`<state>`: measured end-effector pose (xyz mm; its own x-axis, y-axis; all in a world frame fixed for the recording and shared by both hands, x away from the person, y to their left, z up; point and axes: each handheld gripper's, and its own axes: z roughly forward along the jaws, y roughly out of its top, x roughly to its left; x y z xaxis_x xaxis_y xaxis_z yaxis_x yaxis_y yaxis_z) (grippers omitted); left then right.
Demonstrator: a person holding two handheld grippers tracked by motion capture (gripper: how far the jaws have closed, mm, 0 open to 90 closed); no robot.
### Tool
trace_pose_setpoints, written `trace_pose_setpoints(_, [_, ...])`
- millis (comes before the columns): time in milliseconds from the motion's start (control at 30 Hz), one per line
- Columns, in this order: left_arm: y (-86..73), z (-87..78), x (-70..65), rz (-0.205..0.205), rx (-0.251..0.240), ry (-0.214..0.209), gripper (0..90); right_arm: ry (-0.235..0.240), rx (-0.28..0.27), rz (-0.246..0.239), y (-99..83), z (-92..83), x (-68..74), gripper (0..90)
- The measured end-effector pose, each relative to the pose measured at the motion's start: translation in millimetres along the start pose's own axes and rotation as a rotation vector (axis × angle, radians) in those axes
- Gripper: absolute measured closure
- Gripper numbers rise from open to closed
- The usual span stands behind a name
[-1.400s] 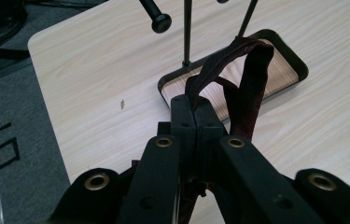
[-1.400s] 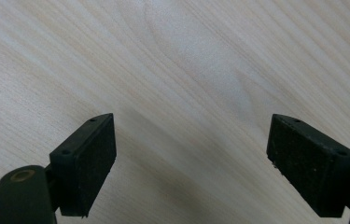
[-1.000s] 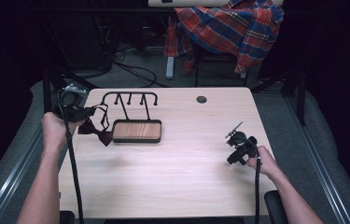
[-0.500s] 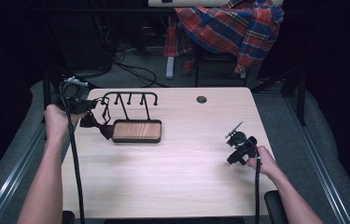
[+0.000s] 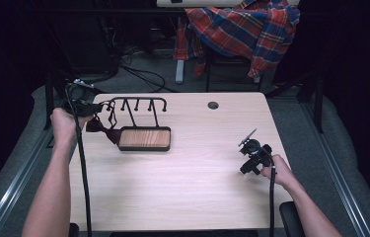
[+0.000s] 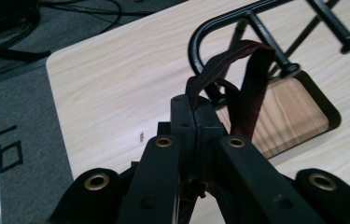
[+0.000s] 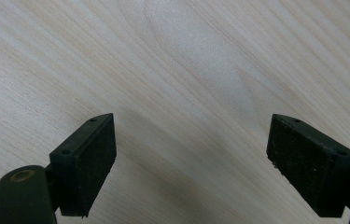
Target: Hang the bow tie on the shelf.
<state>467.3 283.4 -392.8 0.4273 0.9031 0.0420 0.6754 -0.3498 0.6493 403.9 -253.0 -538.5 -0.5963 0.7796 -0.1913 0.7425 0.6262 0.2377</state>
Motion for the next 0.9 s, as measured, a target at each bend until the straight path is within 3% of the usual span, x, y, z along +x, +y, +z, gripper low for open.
trace_pose_setpoints(767, [-0.7,35.7,7.3,-0.022,0.041,0.048,88.7,0.0,0.01,-0.003,0.2,0.4,0.8,15.6])
trace_pose_setpoints(800, [-0.8,36.8,7.6,-0.023,0.044,0.043,88.6,0.002,-0.021,0.022,-1.1,2.6,2.5,15.6])
trace_pose_setpoints(900, [-1.5,40.2,7.3,-0.024,0.049,0.04,88.4,0.0,0.017,-0.012,0.4,-0.2,0.4,15.6])
